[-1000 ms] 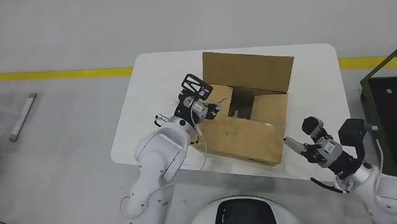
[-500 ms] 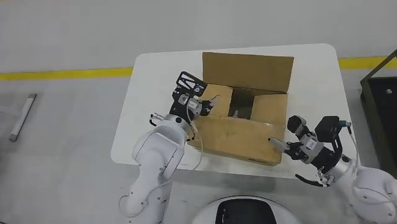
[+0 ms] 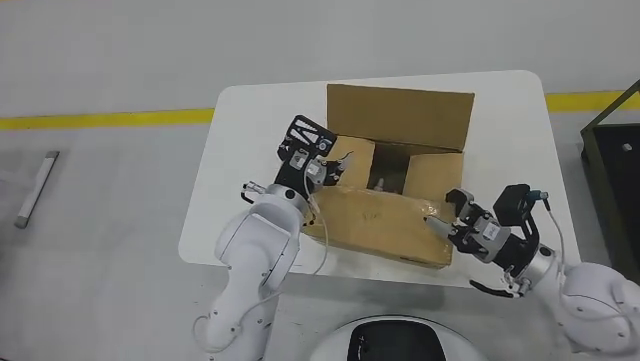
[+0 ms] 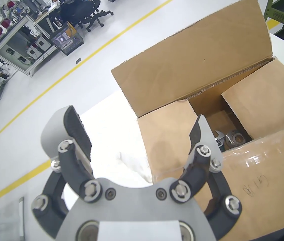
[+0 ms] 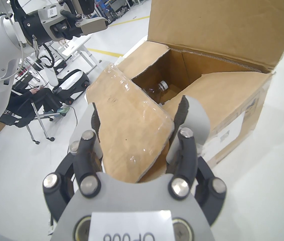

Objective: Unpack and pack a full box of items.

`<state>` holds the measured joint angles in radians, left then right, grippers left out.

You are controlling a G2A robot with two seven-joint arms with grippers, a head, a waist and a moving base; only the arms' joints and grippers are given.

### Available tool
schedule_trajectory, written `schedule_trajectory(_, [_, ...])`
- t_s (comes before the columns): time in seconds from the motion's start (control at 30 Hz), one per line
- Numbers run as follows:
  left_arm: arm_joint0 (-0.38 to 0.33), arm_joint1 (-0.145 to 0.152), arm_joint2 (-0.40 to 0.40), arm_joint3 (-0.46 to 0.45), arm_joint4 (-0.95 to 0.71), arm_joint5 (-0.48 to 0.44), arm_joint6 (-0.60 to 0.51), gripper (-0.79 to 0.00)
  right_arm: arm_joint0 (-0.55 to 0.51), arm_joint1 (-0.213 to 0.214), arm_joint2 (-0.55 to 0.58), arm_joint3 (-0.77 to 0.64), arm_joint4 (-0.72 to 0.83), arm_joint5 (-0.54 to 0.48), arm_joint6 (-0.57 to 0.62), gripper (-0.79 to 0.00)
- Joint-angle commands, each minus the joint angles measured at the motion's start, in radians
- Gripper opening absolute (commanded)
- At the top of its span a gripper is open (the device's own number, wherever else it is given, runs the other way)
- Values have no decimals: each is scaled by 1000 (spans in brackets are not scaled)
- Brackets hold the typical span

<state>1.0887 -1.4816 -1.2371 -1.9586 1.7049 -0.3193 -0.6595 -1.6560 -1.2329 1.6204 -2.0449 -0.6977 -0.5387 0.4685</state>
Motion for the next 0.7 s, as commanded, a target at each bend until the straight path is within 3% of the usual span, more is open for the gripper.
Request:
schedule_trajectory(0.0, [-2,1,5,0,2,3,-1,0,-4,3,0,-5,21,-3,14,-785])
schedule_trajectory(0.33, [-11,3,10,-6,-10,17,-7,0,-3,20,26,-35,135,-44,93,-785])
schedule_trajectory(0.67, [-37,3,34,-4,-23,25,-19,0,78,41,120,-64,-12,-132,56,-785])
